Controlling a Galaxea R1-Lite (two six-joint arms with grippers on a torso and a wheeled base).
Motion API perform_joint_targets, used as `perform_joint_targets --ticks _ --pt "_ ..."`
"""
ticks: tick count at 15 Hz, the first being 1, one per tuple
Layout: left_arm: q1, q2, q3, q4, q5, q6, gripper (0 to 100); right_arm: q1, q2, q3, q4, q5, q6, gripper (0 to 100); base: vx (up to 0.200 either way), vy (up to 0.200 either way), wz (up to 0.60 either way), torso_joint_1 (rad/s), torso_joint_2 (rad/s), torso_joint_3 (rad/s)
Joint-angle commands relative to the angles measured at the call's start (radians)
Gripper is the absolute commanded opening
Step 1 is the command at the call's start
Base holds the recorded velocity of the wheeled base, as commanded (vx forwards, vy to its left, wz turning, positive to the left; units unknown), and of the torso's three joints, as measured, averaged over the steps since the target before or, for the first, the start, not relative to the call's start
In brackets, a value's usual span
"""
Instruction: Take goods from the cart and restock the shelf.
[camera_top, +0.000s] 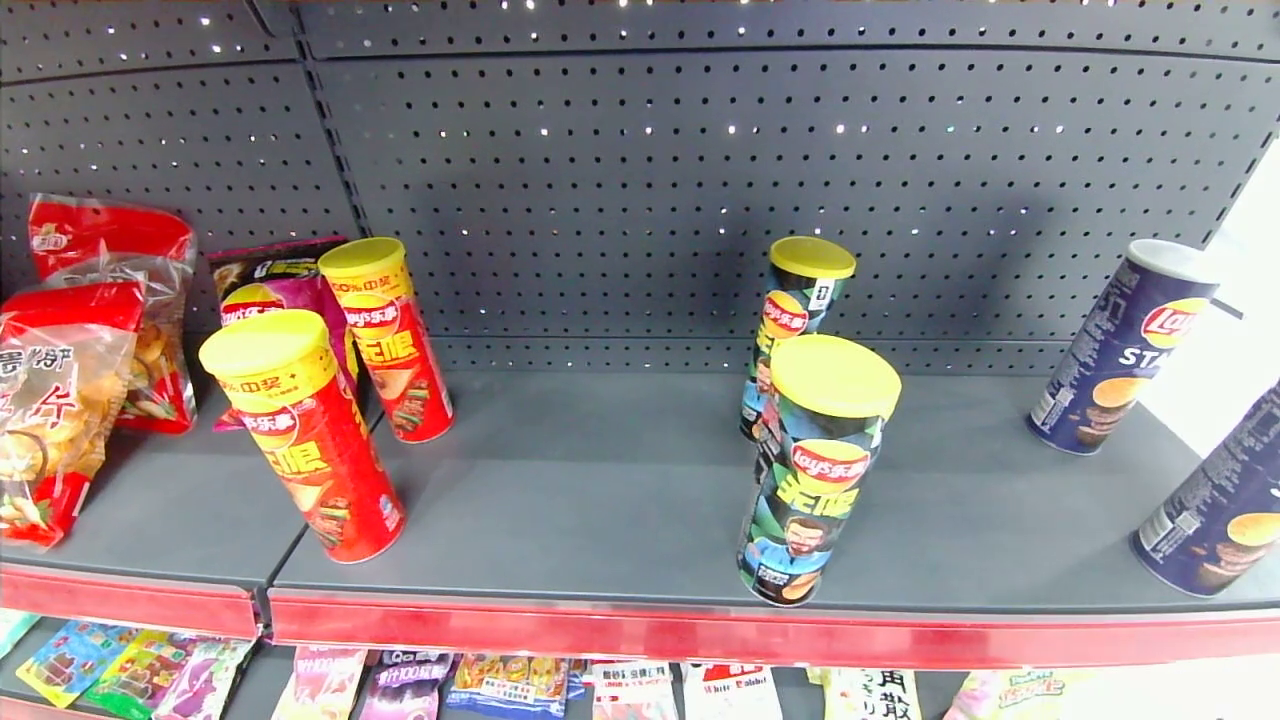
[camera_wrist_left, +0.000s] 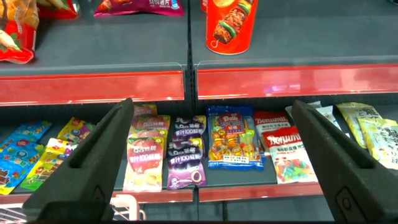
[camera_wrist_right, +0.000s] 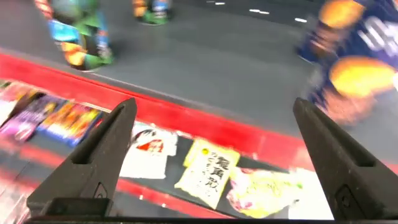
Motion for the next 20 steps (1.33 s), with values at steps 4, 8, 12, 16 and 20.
perform_joint_targets --ticks 4,8,12,16,20 --pt "0.0 0.002 0.0 0.0 0.0 0.001 100 -0.022 -0.202 0.038 0.099 -0.185 0.141 100 0.0 0.0 0.0 0.0 0.0 0.0" --pt "0.0 0.002 0.0 0.001 0.0 0.0 100 0.011 -0.258 0.041 0.092 -0.025 0.124 100 0.0 0.0 0.0 0.0 0.0 0.0" --pt "0.0 0.002 0.0 0.0 0.0 0.0 100 0.011 -0.256 0.023 0.142 -0.214 0.11 100 0.0 0.0 0.0 0.0 0.0 0.0" --pt "0.0 0.002 0.0 0.0 0.0 0.001 100 0.011 -0.258 0.044 0.145 -0.175 0.113 100 0.0 0.0 0.0 0.0 0.0 0.0" --pt "0.0 0.002 0.0 0.0 0.0 0.0 100 0.011 -0.258 0.043 0.155 -0.165 0.093 100 0.0 0.0 0.0 0.0 0.0 0.0"
